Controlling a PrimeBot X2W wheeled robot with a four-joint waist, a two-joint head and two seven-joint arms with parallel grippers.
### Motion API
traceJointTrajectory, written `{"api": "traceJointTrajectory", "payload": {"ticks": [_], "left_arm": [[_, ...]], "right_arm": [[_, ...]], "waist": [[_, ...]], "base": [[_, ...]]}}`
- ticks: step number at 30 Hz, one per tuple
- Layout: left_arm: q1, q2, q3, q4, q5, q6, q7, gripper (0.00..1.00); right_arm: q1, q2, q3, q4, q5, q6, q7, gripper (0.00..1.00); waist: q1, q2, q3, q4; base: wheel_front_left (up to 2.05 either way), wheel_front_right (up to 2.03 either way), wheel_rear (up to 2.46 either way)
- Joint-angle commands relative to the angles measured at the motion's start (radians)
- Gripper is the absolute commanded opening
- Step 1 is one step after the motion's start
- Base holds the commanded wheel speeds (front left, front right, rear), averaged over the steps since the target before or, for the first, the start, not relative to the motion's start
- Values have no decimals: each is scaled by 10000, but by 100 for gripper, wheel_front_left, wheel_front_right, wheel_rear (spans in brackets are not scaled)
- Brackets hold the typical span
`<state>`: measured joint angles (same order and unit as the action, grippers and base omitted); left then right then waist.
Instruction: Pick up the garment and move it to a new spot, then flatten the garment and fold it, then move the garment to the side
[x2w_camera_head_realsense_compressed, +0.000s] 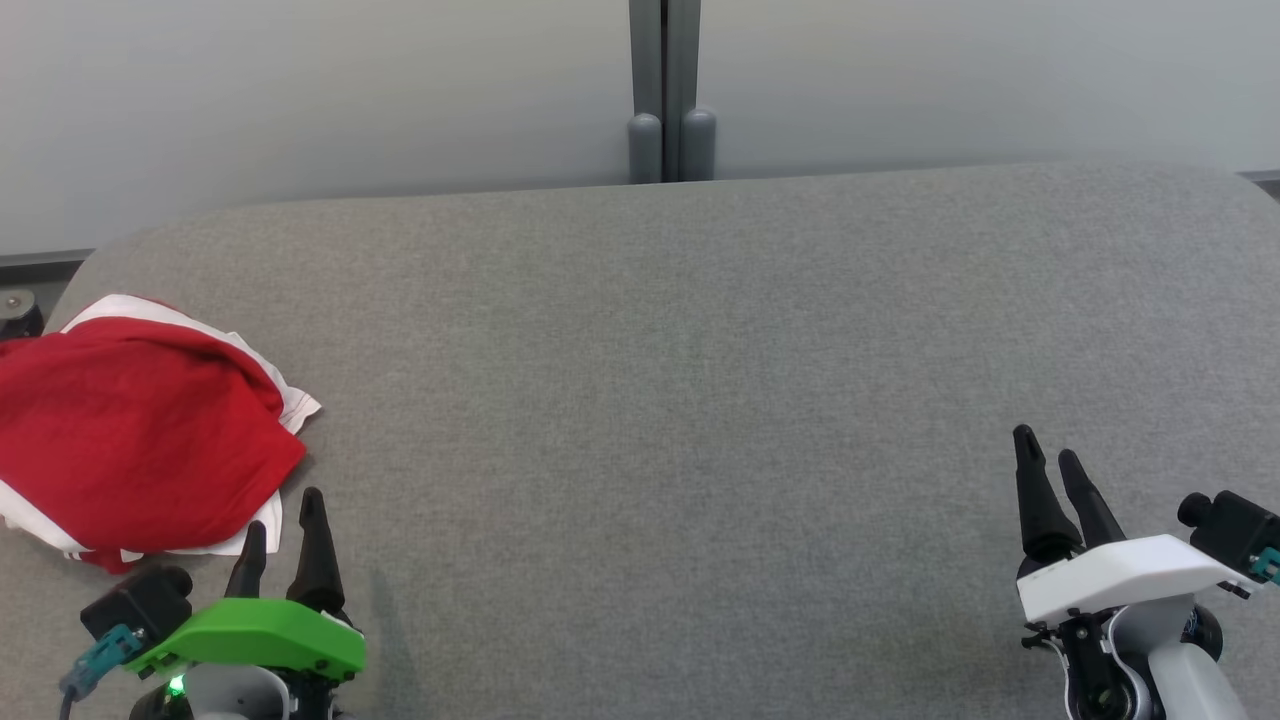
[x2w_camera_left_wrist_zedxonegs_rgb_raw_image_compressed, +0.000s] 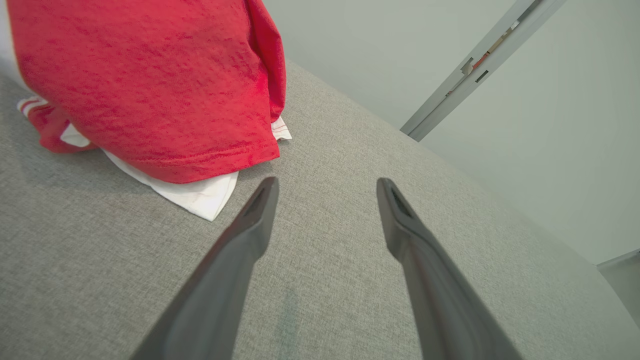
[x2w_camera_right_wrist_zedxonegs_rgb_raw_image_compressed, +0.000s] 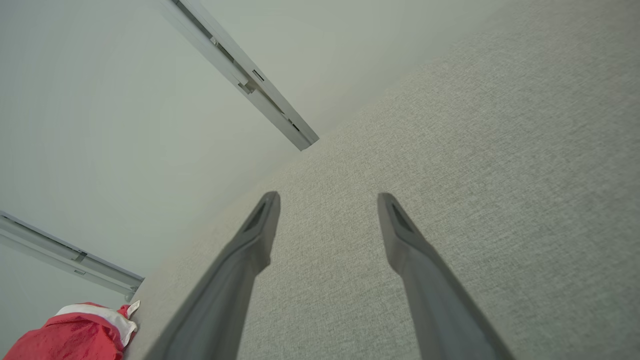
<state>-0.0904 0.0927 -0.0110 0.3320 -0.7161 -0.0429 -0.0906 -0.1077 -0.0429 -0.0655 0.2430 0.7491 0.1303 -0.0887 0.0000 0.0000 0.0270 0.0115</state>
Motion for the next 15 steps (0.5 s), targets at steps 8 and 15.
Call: {"api": "traceJointTrajectory", "payload": {"ticks": [8, 15], "left_arm": [[-90, 274, -332, 100, 1186, 208, -308, 100], [-35, 360, -469, 106, 1877, 301, -504, 100]], "right_arm": [[-161, -53, 44, 28, -1377, 4, -326, 100], [-131, -59, 62, 44, -2172, 4, -518, 100]], "waist": [[0, 0, 12, 26], [0, 0, 21, 27]], "base": [[0, 0, 0], [0, 0, 0]]}}
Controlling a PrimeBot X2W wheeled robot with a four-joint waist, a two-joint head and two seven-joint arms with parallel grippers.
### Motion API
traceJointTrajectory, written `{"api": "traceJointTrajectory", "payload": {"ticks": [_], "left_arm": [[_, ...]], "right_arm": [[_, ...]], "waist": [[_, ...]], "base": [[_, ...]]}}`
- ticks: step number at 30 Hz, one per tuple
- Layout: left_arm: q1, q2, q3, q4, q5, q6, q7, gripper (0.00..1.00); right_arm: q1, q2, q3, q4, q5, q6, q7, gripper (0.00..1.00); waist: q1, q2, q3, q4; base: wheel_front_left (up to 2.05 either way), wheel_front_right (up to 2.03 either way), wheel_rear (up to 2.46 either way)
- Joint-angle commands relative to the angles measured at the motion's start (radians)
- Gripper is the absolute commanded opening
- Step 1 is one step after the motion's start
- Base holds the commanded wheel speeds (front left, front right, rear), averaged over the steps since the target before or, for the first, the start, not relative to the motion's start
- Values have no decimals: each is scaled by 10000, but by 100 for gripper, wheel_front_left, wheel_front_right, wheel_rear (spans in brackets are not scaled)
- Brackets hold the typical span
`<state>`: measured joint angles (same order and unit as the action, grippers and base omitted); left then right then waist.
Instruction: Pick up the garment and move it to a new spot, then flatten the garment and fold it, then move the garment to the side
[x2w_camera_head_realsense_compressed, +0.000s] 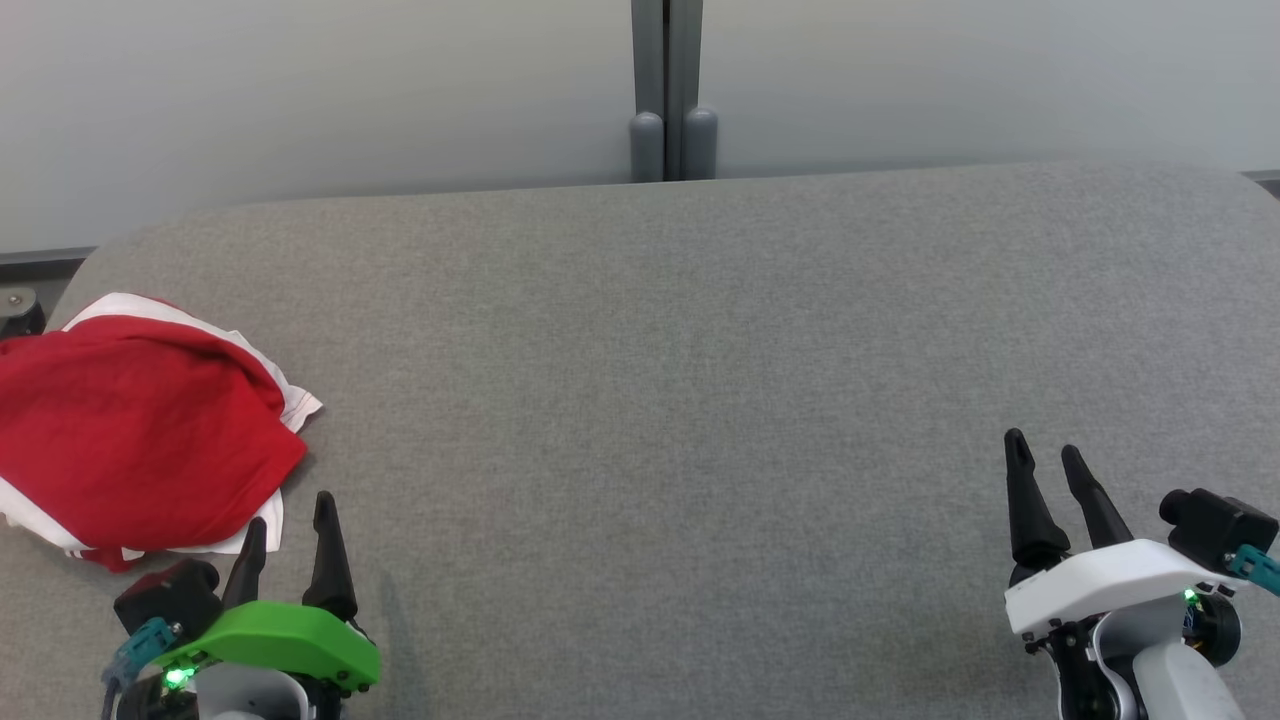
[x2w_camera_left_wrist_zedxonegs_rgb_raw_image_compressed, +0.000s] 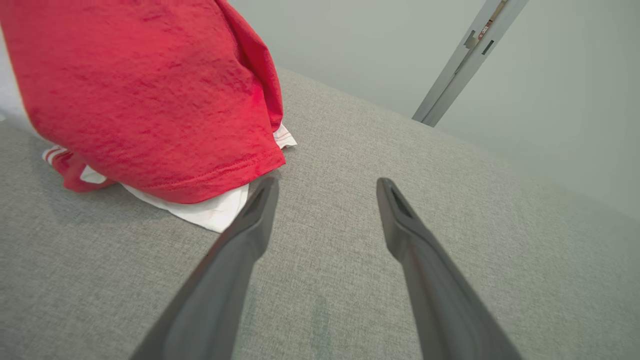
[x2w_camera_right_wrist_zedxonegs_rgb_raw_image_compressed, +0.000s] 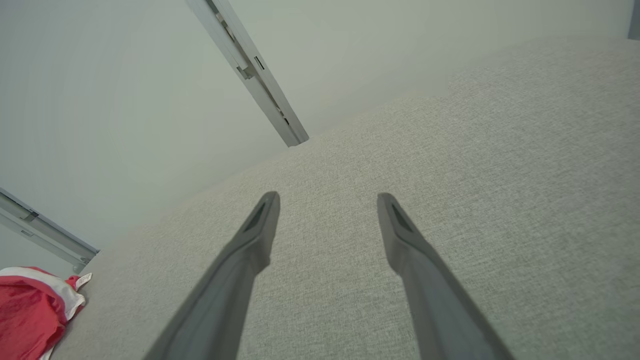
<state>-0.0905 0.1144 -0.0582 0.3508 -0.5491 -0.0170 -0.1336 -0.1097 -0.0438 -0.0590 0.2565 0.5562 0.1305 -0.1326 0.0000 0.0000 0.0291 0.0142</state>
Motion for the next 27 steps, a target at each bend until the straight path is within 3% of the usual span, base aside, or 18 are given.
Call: {"api": "traceJointTrajectory", "payload": {"ticks": [1, 27], "left_arm": [[-40, 149, -7, -104, 299, 53, -103, 100], [258, 22, -130, -603, 2646, 86, -726, 100]], "right_arm": [[-107, -51, -3, -90, -339, 2, -111, 100], [16, -73, 31, 50, -2944, 3, -732, 100]], "waist": [[0, 0, -1, 3], [0, 0, -25, 2]], "base": [[0, 0, 0], [0, 0, 0]]}}
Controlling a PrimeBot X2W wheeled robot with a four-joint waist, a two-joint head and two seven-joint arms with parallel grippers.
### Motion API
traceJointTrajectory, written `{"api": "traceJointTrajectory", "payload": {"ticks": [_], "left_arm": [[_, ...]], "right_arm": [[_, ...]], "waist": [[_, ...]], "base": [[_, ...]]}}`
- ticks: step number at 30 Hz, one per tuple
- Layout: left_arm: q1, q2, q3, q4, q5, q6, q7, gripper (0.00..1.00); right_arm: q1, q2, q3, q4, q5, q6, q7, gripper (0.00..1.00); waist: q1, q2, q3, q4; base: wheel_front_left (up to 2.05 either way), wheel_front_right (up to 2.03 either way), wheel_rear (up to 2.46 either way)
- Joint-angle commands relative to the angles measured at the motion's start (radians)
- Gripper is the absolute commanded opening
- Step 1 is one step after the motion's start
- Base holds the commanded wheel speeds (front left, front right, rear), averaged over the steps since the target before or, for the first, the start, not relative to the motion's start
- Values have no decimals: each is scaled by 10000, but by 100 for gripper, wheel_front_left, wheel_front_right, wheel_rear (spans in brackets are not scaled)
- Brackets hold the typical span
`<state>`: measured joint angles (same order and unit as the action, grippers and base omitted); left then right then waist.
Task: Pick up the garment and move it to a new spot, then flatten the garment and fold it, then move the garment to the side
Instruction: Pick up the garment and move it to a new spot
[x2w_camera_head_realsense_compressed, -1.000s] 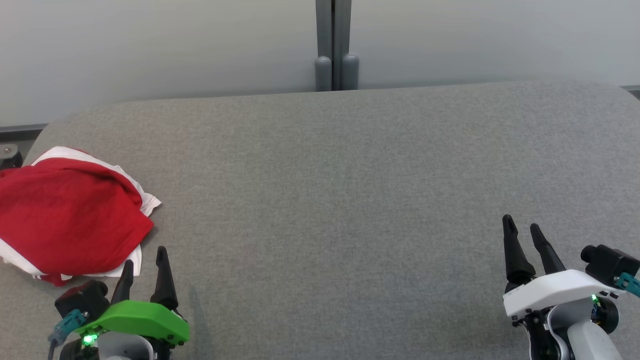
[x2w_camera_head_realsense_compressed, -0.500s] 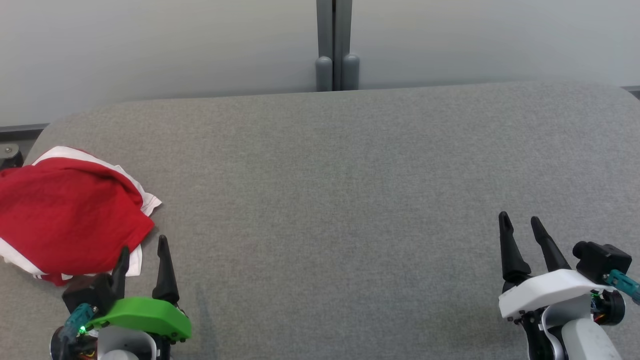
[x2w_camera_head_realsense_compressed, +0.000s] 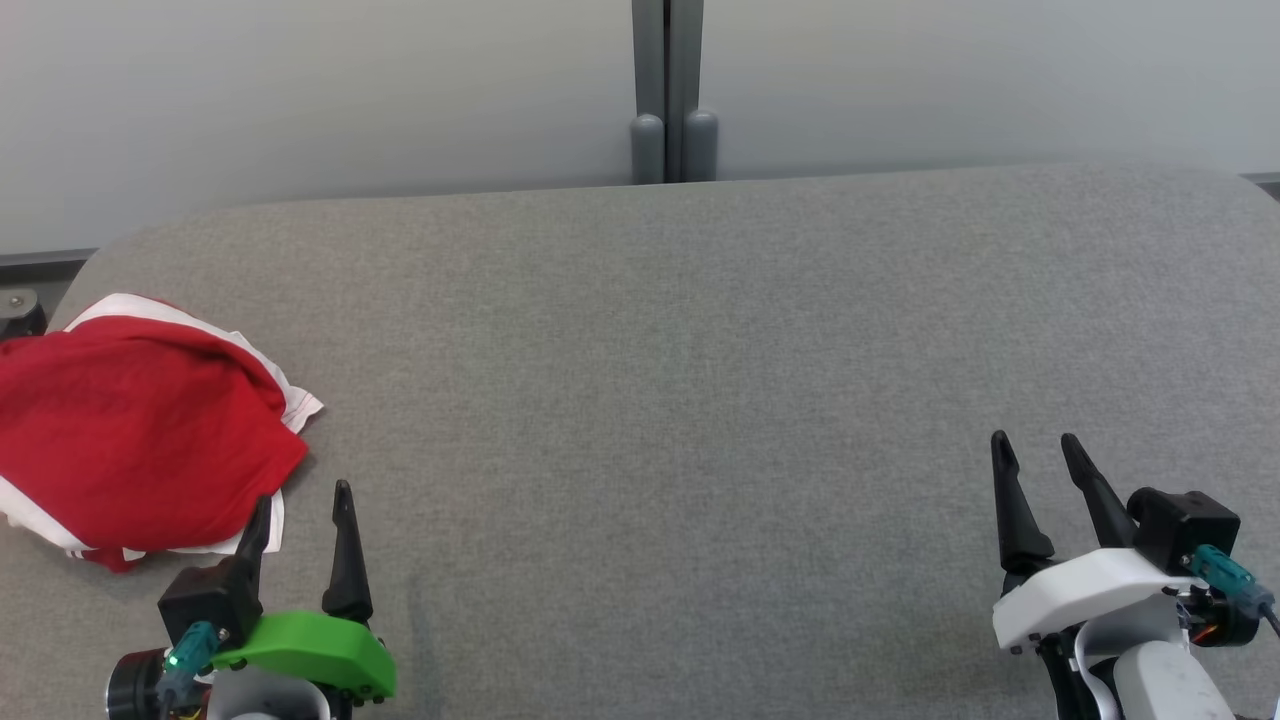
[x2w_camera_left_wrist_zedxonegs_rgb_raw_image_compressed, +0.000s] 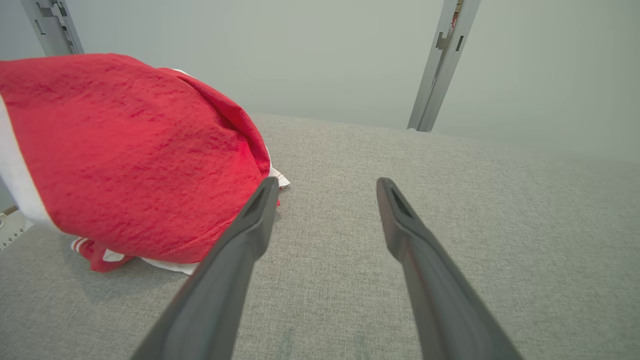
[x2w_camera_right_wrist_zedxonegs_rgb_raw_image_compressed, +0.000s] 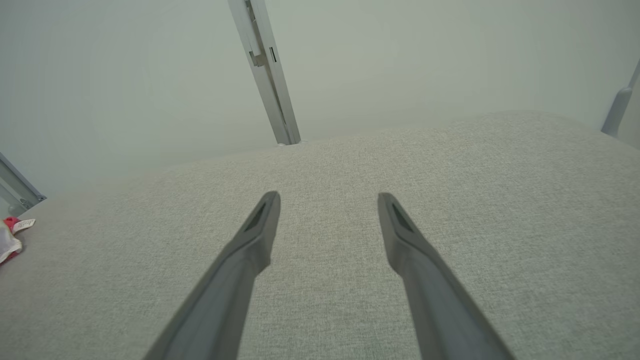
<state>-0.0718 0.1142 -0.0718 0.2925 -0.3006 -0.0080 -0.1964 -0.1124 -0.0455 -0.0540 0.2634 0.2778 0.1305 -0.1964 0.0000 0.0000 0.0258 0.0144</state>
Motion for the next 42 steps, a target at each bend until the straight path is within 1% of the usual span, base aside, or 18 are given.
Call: {"api": "traceJointTrajectory", "payload": {"ticks": [1, 3, 9, 12, 15, 18, 25, 33, 38, 42], "left_arm": [[101, -5, 20, 12, 239, -30, -113, 100], [185, -82, 2, 72, 360, -157, -154, 100], [232, -176, 145, 182, 857, -240, -275, 100], [149, -227, 221, 173, 1077, -275, -331, 100], [79, -307, 250, 233, 1235, -406, -397, 100], [30, -379, 312, 323, 1447, -439, -440, 100], [149, -476, 552, 615, 1974, -540, -571, 100], [462, -529, 1151, 839, 2415, -455, -718, 100], [646, -575, 1602, 890, 2177, -493, -684, 100], [709, -605, 1888, 1008, 2059, -563, -685, 100]], "right_arm": [[75, -57, -43, 29, -241, 3, -107, 100], [113, -59, -70, 74, -382, 3, -156, 100], [134, -62, -58, 171, -729, 3, -287, 100], [97, -61, -45, 196, -973, 3, -338, 100], [97, -63, 67, 260, -1207, 3, -382, 100], [55, -66, 196, 324, -1406, 3, -463, 100], [-34, -70, 643, 522, -1851, 2, -569, 100], [-245, -76, 1365, 830, -2356, 1, -706, 100], [-434, -82, 1752, 1030, -2369, -1, -701, 100], [-489, -81, 1923, 1137, -2385, -1, -701, 100]], "waist": [[0, 0, 18, -3], [0, 0, 31, -5], [0, 0, 71, 27], [0, 0, 141, 174], [0, 0, 220, 471], [0, 0, 306, 875], [0, 0, 437, 2309], [0, 0, 651, 3879], [0, 0, 822, 4307], [0, 0, 951, 4389]], "base": [[0, 0, 0], [0, 0, 0], [0, 0, 0], [0, 0, 0], [0, 0, 0], [0, 0, 0], [0, 0, 0], [0, 0, 0], [0, 0, 0], [0, 0, 0]]}}
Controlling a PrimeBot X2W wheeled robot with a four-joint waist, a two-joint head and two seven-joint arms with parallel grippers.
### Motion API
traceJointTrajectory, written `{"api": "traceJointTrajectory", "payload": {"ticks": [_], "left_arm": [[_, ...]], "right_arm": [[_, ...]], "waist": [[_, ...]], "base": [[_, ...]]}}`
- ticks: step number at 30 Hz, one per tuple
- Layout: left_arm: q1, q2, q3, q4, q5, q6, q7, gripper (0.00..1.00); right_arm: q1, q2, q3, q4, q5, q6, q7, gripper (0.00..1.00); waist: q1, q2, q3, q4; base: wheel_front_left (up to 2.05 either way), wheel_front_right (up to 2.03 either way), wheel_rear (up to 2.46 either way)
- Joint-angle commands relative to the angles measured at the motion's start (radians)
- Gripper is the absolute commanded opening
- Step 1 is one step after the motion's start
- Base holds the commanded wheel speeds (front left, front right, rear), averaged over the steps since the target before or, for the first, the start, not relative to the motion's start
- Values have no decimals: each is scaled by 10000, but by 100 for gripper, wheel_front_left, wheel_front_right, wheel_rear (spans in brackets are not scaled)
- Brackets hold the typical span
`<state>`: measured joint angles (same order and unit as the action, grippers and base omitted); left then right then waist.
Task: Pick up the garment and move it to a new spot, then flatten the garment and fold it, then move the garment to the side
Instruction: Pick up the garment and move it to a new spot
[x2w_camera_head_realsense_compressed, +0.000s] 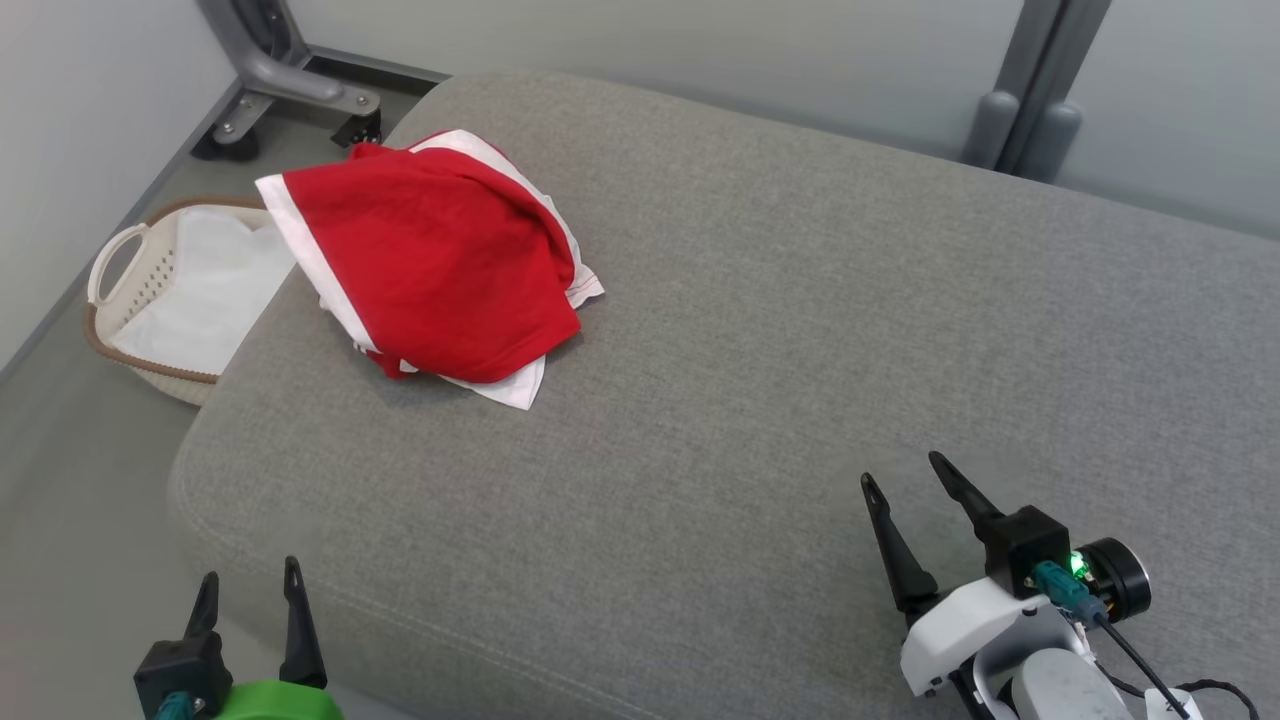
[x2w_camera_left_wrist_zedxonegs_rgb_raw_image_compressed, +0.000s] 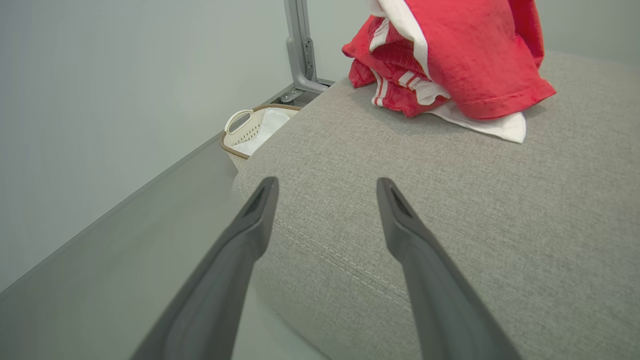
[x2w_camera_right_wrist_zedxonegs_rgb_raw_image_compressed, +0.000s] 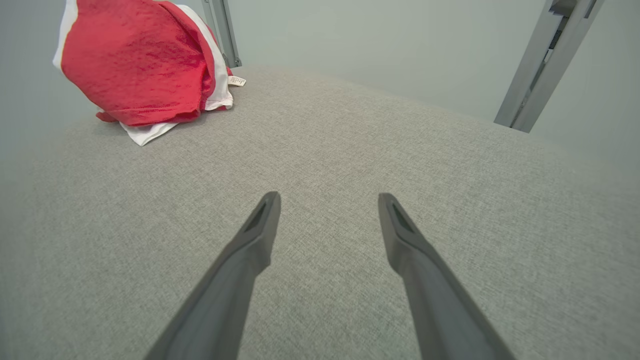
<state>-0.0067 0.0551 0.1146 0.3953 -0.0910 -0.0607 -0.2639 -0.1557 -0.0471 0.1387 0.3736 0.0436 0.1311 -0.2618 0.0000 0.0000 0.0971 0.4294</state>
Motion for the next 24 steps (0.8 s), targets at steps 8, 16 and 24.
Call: {"api": "traceJointTrajectory", "payload": {"ticks": [8, 16, 24], "left_arm": [[-611, -43, 339, 414, -555, -400, -9, 100], [-2501, 131, 566, 1321, -1222, -686, -10, 100], [-4450, 1020, -43, 2345, -2583, -705, -9, 100]], "right_arm": [[-206, -66, -45, 72, -409, -6, -47, 100], [-717, -300, 20, -4, -794, -6, -47, 100], [-1143, -399, 71, -82, -1097, -6, -47, 100]], "waist": [[0, 0, 790, -52], [0, 0, 1873, -561], [0, 0, 2810, -970]], "base": [[0, 0, 0], [0, 0, 0], [0, 0, 0]]}}
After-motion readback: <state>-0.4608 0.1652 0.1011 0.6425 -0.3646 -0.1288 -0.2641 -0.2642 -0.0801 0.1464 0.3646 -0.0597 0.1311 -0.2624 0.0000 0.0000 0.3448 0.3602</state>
